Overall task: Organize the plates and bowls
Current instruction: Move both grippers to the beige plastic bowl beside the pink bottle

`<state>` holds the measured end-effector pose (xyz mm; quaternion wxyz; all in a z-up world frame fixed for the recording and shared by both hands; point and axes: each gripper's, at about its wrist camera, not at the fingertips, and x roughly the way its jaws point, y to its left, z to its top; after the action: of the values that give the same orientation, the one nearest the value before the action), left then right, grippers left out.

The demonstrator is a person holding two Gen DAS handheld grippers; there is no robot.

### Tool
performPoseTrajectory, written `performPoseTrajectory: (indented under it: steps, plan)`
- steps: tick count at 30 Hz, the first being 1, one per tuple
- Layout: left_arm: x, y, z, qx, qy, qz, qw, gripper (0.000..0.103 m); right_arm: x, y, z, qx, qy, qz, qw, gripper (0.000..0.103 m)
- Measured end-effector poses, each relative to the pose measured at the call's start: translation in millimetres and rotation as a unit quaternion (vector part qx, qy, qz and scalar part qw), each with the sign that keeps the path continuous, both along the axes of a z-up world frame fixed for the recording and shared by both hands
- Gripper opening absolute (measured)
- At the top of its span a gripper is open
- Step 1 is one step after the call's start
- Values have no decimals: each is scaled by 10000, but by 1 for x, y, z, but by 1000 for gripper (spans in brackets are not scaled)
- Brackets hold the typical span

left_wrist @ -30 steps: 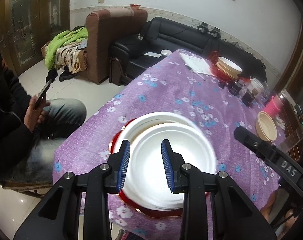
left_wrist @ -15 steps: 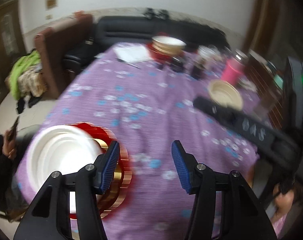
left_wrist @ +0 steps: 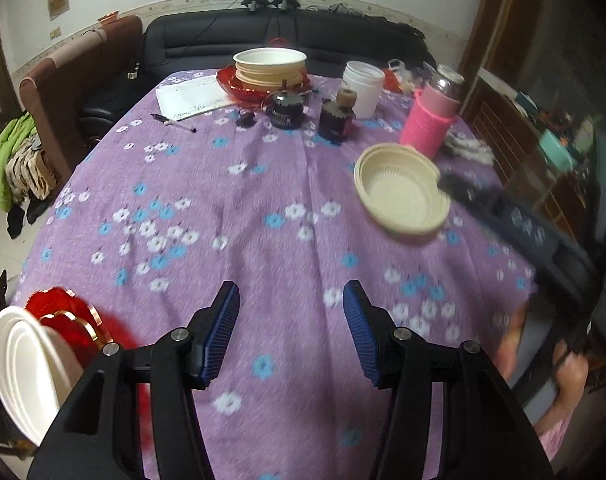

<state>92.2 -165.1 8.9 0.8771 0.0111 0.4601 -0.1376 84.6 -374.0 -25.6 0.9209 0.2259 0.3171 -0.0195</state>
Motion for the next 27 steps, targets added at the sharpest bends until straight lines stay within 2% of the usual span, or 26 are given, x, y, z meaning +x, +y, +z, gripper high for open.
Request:
performPoseTrajectory:
  steps: [3,8,14,19,27]
  plan:
    - [15,-13,-5,12,-99,72,9999,53,1,-24,-9,318,118,-138,9993,60]
    - [52,-19,-26,-56,155,278,9995,53,3,-52,-18,397,236,-416,9981,60]
    - [92,-30,-44,-92,441,515,9977,52,5,-85,-32,769,414,-728,9935,60]
    - [111,-51,-48,-366,616,392,9967,52,6,-100,-40,1016,472,-924,9894,60]
    - [131,-70,-63,-740,805,329,9935,52,19,-116,-73,1934,630,-905,9749,60]
